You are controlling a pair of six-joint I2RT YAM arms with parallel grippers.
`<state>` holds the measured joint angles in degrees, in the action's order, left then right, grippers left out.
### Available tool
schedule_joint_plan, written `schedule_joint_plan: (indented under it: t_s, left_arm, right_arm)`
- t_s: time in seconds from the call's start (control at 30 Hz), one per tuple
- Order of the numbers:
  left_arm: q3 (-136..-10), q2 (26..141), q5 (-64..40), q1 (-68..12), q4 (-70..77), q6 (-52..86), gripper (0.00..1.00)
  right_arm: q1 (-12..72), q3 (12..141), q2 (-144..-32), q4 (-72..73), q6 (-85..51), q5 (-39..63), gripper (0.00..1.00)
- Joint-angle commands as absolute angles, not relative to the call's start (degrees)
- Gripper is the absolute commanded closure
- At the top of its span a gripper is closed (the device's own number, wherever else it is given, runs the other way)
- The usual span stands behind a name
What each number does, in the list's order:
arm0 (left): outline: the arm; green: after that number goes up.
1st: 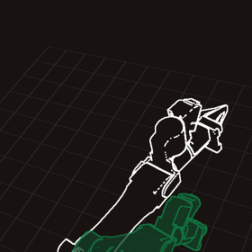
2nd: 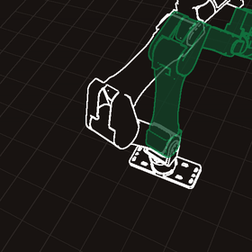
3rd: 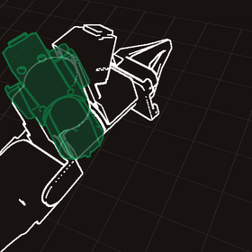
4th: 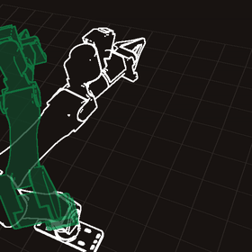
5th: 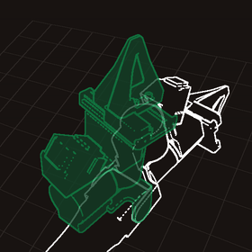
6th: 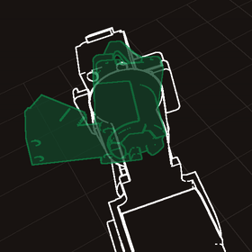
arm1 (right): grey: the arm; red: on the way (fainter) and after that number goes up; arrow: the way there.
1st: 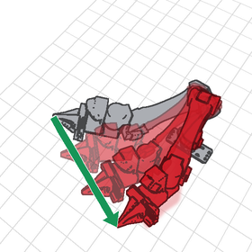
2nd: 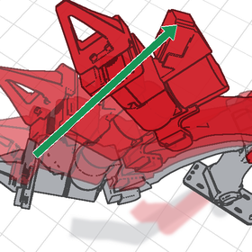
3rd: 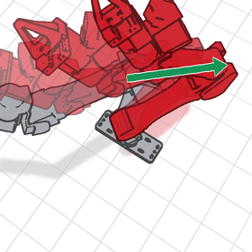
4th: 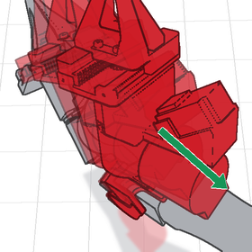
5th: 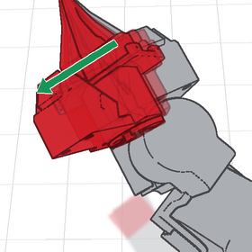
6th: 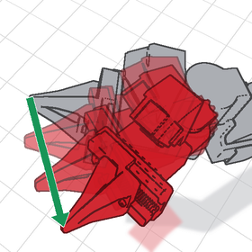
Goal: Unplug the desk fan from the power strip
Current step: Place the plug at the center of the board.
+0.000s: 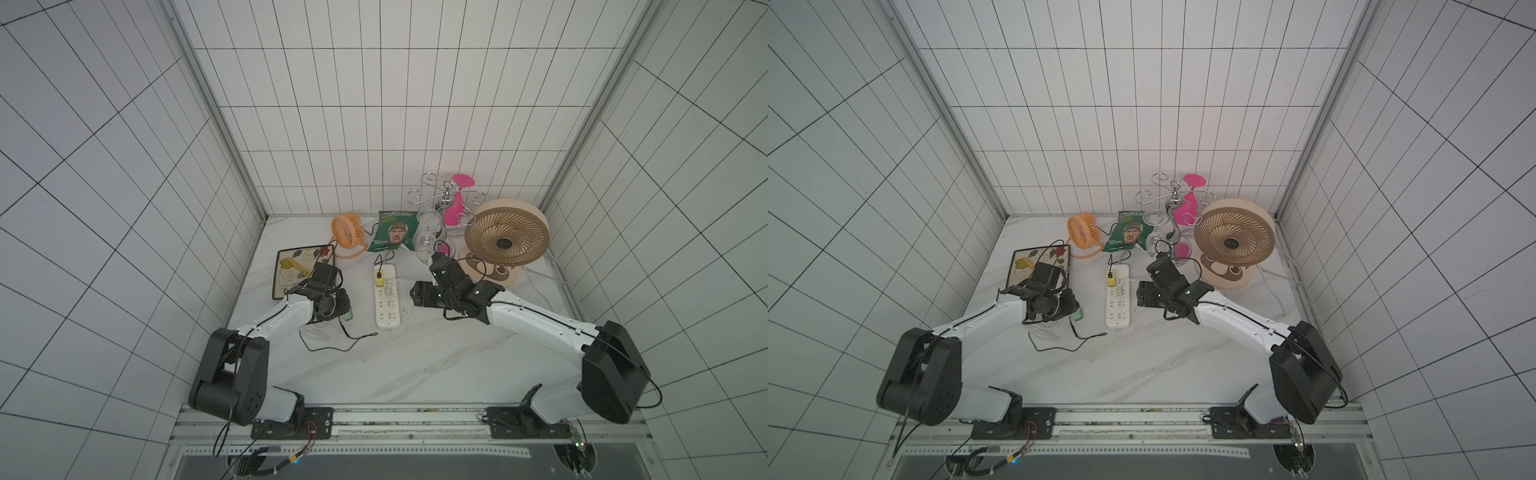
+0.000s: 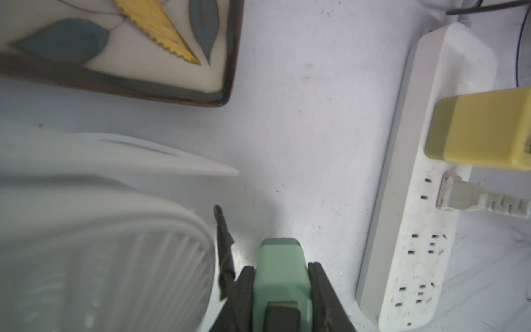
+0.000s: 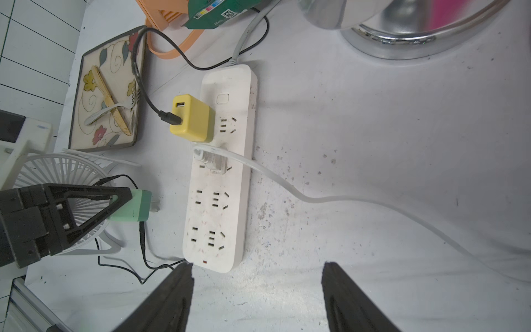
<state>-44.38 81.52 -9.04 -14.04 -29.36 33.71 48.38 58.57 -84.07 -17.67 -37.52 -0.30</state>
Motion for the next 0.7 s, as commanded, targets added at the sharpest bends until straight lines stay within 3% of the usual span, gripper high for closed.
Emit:
schedule_joint_plan:
  t_s: [0.0,0.2,0.43,0.67]
  left_arm:
    - [-42.6,81.2,-9.7,-13.4,-31.7,31.8,1.00]
    - [-43.7,78.9,-16.2,-16.1,-25.8,36.0,1.00]
    - [-47.1,85.5,-16.3,-19.9,-22.4,38.2,1.00]
    - [-46.7,89.5,-12.9,-19.2,-24.0,38.0,0.66]
  right_arm:
    - [48.3,58.7,-83.2,-18.8,-36.5,-1.0,0.26]
    - [48.2,58.6,-82.7,-18.7,-36.2,-1.0,0.26]
    - [47.9,58.4,-82.7,-19.0,-36.3,-0.8,0.26]
    - [47.8,58.1,-81.5,-19.2,-36.4,-1.6,0.27]
